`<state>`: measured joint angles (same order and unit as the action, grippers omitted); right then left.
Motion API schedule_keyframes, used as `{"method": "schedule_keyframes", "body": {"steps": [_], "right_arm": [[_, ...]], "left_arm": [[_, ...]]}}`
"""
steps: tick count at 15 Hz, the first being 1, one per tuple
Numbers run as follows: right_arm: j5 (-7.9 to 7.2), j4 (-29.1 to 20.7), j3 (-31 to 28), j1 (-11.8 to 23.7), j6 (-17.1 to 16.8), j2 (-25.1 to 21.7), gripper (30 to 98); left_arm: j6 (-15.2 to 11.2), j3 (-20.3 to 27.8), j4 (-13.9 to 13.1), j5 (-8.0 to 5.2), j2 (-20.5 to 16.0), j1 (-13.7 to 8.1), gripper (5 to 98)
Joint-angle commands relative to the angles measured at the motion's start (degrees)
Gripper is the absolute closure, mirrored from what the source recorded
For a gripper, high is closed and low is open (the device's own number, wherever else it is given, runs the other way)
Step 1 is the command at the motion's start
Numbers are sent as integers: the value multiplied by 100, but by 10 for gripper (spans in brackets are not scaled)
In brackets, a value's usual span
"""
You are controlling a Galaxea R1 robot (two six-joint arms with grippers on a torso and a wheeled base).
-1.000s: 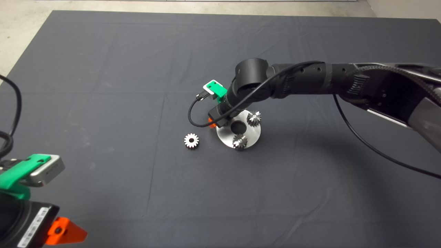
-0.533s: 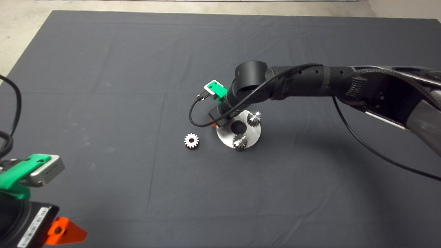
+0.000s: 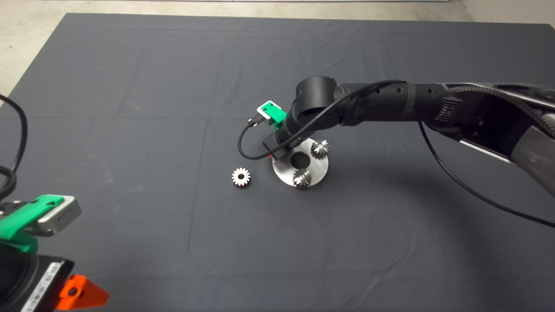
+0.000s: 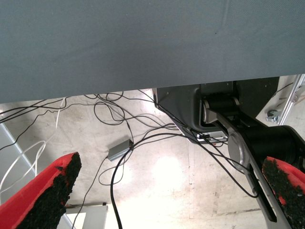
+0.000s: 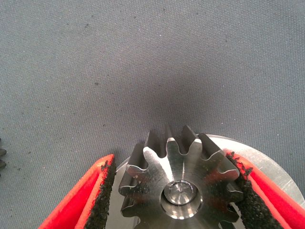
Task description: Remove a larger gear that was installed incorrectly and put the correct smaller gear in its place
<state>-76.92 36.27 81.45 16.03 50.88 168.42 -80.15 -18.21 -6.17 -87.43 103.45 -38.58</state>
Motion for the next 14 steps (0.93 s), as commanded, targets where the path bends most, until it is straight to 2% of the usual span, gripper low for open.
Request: {"method": "schedule_keyframes", "body": {"steps": [1,5,14], "right_arm": [[-8,188,-25,120,18,4,713],[-34,197,-51,129,9,3,758],[-34,197,-104,164,87,3,774]], "left_arm": [[0,100,-86,-195,-13,-27,61],[0,100,-86,-187,-19,-27,61],[0,100,-86,-195,-21,-27,61]]}}
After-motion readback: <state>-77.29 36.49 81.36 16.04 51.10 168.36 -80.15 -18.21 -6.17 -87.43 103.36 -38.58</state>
